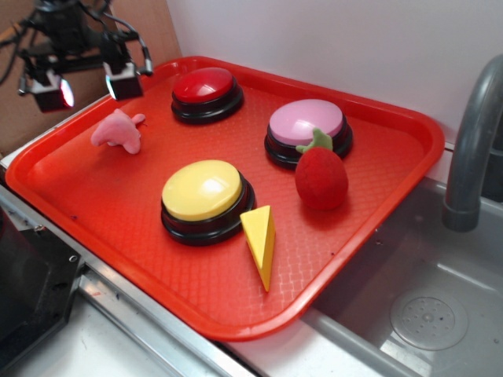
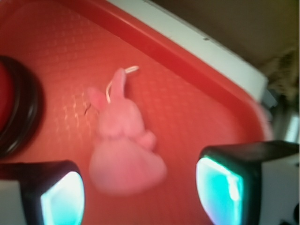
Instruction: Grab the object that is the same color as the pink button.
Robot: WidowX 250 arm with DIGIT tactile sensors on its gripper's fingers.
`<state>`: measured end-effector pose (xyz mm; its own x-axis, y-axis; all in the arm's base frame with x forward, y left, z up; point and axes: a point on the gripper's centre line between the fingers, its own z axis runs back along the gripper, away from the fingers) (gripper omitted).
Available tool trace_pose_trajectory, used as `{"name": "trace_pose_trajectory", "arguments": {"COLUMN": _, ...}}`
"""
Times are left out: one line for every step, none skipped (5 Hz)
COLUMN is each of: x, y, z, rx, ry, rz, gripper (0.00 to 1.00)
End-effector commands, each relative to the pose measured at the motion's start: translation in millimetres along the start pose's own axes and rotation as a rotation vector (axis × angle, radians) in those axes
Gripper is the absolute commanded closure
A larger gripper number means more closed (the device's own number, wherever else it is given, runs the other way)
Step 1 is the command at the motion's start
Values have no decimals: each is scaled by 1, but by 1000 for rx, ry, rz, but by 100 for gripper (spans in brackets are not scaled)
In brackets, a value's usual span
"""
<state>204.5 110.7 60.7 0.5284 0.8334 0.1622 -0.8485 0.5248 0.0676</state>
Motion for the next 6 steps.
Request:
{"name": "trace_pose_trajectory", "arguments": {"x": 17, "y": 8, "z": -39, "rx": -21, "ry": -22, "rz": 2, "gripper": 0}}
{"name": "trace_pose_trajectory", "arguments": {"x": 11, "y": 8, "z": -45, "rx": -59, "ry": -17, "rz": 1, "gripper": 100}}
{"name": "trace_pose_trajectory", "arguments": {"x": 9, "y": 9, "z": -32, "rx": -90, "ry": -30, "rz": 1, "gripper": 100}}
{"name": "trace_pose_trajectory", "arguments": {"x": 9, "y": 5, "z": -10, "rx": -79, "ry": -35, "rz": -65, "gripper": 100}}
{"name": "trace_pose_trajectory", "arguments": {"x": -7, "y": -13, "z": 42, "rx": -70, "ry": 19, "rz": -322, "gripper": 100}}
{"name": "trace_pose_trajectory", "arguments": {"x": -42, "y": -29, "z": 74, "rx": -166, "ry": 87, "rz": -565, "gripper": 100}}
